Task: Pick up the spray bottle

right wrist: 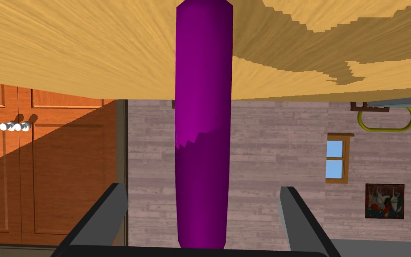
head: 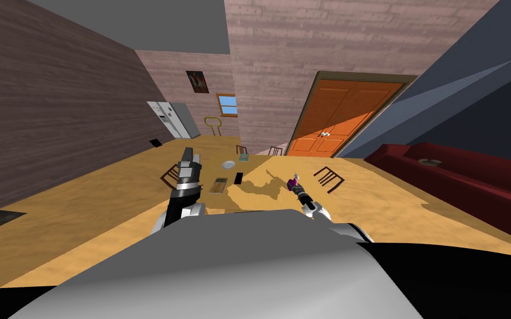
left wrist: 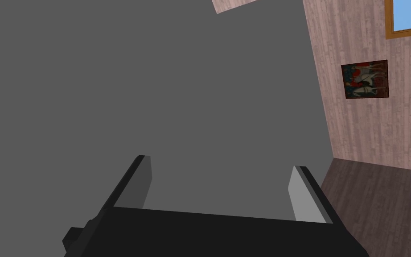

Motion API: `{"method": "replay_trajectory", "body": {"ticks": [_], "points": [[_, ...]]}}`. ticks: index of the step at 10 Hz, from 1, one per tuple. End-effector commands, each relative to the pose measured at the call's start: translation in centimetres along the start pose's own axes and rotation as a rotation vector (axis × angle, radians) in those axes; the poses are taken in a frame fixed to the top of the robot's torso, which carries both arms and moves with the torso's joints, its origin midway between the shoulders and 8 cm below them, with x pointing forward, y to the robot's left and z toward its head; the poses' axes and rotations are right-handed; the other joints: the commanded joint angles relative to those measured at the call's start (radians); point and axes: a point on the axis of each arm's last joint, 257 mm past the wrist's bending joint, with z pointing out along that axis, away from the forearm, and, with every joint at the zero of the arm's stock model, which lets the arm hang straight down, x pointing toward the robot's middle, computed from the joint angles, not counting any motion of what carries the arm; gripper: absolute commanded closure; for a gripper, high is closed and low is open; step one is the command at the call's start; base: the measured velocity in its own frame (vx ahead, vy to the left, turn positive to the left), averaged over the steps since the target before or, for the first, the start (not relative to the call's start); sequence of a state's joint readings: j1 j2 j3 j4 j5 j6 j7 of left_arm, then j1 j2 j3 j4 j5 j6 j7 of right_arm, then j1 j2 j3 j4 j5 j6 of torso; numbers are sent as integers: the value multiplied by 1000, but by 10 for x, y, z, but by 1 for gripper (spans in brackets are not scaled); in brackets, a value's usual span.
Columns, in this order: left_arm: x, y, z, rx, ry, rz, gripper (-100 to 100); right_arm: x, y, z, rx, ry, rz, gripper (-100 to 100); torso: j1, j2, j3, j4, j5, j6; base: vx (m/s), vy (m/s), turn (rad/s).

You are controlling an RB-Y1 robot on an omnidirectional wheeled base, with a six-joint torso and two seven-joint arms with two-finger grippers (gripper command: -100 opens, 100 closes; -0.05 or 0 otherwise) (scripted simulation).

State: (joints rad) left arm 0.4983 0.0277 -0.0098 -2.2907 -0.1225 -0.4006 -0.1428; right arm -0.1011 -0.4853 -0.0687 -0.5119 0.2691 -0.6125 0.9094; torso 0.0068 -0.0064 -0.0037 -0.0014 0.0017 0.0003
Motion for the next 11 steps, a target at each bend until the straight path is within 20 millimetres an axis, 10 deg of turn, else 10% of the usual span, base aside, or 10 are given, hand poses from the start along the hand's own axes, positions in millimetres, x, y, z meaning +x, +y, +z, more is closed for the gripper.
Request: {"method": "replay_trajectory", "body": {"ticks": [1, 11], "points": [[0, 0, 0, 0, 0, 0, 0, -2, -9, -7, -10, -12, 1, -100, 0, 0, 0, 0, 0, 0, 96, 104, -14], [0, 0, 0, 0, 0, 0, 0, 2, -71, -57, -8, -8, 0, -100, -3, 3, 2, 1, -1, 0, 60, 56, -1]]}}
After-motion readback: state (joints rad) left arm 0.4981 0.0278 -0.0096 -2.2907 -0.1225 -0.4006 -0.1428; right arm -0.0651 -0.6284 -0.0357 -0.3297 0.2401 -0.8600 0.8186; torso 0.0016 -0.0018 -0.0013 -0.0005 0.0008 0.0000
